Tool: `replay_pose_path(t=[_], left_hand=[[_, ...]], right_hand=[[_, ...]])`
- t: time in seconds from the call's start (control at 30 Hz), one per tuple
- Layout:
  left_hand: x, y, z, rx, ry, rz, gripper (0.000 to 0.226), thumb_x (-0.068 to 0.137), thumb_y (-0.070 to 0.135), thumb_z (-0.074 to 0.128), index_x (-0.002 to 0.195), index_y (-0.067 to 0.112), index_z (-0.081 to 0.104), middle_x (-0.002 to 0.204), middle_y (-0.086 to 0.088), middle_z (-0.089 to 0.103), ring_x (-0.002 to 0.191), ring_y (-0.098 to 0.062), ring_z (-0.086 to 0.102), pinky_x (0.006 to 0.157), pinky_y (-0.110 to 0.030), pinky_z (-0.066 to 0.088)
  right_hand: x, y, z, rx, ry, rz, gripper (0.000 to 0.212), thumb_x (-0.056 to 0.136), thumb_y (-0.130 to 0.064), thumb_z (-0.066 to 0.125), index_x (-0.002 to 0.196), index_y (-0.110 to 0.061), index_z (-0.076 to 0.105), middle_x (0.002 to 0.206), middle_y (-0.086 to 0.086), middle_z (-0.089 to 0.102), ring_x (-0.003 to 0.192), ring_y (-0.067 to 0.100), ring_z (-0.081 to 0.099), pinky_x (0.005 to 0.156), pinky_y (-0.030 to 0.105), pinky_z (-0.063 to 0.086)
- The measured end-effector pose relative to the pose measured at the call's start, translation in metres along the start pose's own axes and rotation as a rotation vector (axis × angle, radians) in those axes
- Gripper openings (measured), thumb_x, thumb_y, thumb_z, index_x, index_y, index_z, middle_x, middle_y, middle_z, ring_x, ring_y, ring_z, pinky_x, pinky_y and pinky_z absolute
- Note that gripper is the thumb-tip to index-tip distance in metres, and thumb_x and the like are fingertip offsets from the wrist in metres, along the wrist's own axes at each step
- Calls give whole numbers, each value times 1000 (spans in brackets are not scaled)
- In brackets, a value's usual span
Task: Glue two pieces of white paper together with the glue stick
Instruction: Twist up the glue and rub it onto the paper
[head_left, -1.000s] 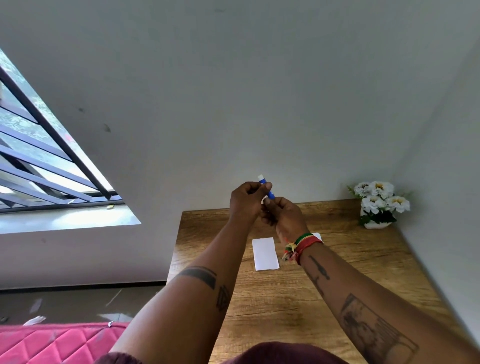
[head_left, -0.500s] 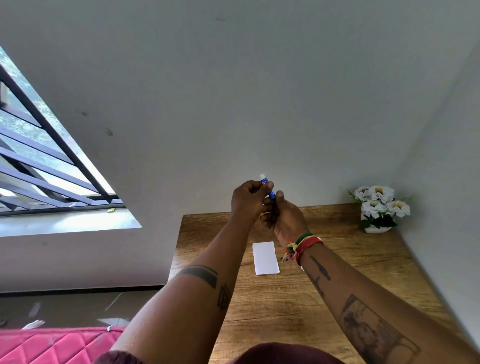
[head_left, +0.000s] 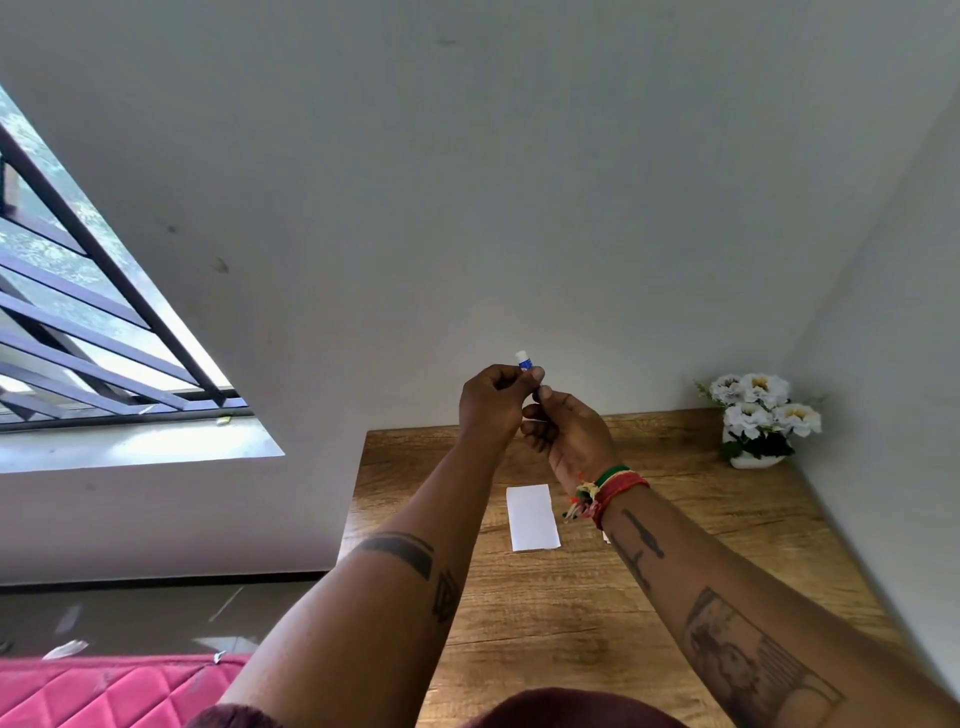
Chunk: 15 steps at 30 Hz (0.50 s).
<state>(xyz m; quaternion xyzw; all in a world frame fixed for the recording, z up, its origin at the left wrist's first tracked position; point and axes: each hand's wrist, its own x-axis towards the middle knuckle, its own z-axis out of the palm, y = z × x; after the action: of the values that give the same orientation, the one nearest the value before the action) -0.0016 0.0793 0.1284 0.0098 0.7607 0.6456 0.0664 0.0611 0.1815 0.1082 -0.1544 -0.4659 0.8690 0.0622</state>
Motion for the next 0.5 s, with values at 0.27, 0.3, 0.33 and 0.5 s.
replay_pose_path(t=[0.27,0.3,0.33,0.5], left_hand=[[-1,-14,0,-22,-20,-65,18,81,47,83,84,29,79,83,18,77,80,-2,71,69,-25,52],[-1,-15,-1,-19,-21,-65,17,81,46,83,83,30,78,82,19,77,80,-2,71,70,-25,52],[0,-15,0,-17,-23,-66,15,82,45,83,82,31,78,82,20,77,81,-3,71,71,-25,53],[2,-16,-1,-38,-48,-92,18,81,44,84,88,28,80,85,16,78,79,-2,72,68,-23,55]], right_hand=[[0,5,-9,70,29,56,30,98,-19,64,115,6,67,84,15,72,71,21,71,62,27,60],[0,5,-11,91,32,68,31,98,-19,64,115,6,67,84,15,73,71,21,72,62,27,61],[1,6,-11,103,38,76,31,98,-20,64,114,5,68,84,15,74,71,21,73,63,27,61],[5,8,-11,112,27,65,30,97,-15,64,119,6,64,91,20,72,72,22,73,67,29,62]])
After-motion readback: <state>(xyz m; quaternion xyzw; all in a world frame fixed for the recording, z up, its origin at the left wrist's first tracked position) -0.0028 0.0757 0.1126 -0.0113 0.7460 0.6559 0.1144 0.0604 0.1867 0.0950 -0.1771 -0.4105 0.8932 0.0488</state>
